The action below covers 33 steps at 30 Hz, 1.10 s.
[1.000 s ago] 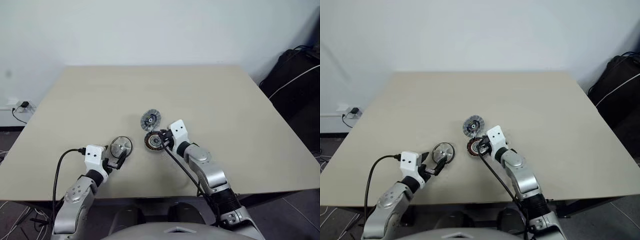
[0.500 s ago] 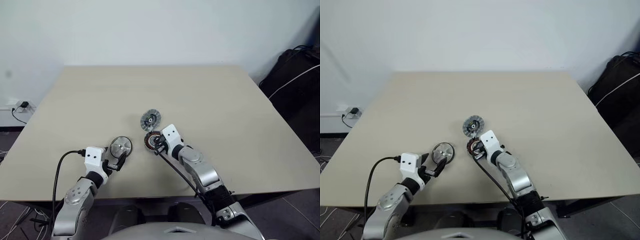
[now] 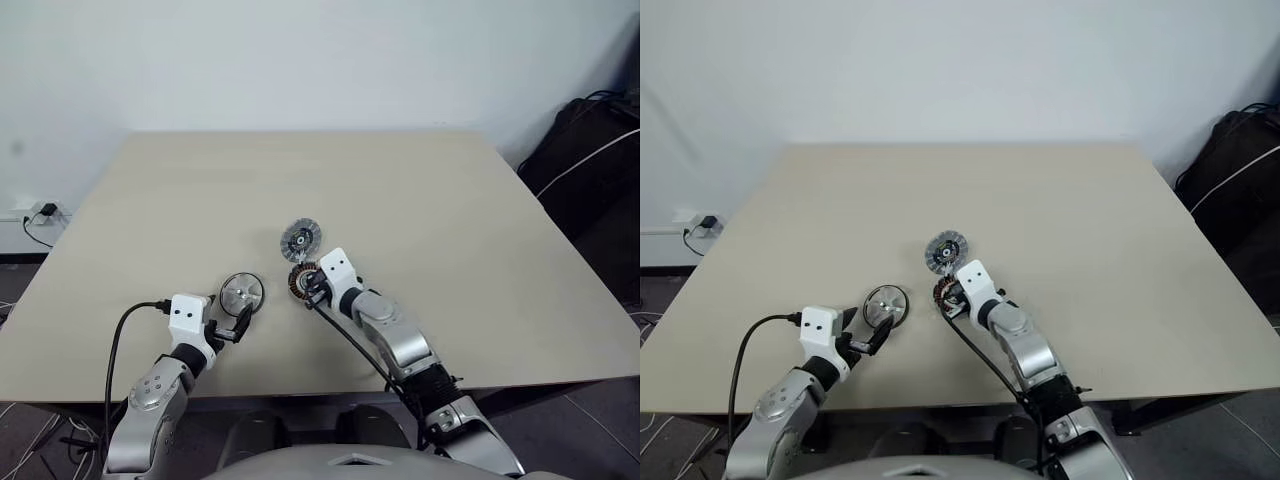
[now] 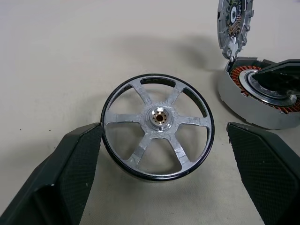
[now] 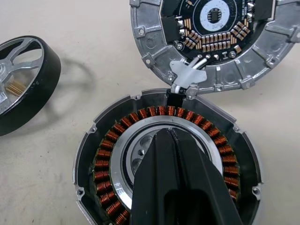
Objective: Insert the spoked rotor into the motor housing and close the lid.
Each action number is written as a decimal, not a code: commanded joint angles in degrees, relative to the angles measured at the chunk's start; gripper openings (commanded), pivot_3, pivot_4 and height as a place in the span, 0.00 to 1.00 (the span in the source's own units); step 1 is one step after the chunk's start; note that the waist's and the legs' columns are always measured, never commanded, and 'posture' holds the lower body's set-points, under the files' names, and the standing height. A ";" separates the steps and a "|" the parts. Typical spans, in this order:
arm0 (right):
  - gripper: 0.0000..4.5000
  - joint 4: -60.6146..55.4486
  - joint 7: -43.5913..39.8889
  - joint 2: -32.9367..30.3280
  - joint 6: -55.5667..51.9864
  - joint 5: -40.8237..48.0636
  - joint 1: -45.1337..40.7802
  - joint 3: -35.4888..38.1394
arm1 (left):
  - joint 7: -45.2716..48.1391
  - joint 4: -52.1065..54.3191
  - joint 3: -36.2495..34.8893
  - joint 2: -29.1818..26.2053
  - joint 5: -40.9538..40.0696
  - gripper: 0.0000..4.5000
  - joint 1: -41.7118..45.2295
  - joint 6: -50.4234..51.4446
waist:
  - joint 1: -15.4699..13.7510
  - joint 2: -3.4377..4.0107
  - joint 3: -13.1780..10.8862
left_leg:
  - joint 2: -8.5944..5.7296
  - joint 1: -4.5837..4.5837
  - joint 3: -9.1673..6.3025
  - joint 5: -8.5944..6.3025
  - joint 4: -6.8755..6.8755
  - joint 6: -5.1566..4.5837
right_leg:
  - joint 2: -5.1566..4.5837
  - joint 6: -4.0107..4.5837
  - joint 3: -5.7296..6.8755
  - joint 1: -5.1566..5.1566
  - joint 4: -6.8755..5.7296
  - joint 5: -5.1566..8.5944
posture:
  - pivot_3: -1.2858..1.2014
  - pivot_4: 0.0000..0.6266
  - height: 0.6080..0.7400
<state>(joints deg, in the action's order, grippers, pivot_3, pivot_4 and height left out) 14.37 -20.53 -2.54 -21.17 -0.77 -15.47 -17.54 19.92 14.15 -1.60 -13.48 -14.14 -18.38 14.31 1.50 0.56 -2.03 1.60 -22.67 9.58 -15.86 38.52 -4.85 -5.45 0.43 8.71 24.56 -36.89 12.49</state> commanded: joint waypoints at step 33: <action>0.01 -29.09 -0.19 -7.00 -5.02 5.13 12.75 6.13 | -7.55 -2.21 -11.28 8.27 -18.22 1.00 8.44 19.25 | -0.38 -0.43 0.21 | 0.00 -0.02 -0.08 -0.04 0.11 -0.07 | 0.01 -0.02 0.02 -0.06 0.02 -0.01 | 0.52 0.00 1.00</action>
<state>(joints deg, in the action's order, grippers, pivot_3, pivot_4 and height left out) -12.23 -21.15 -9.72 -26.63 3.82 -2.11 -11.92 12.06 11.36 -12.82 -5.16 -30.55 -11.20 32.45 1.12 0.13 -1.82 1.60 -22.69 9.50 -15.90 38.63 -4.92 -5.44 0.41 8.73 24.50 -36.87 12.48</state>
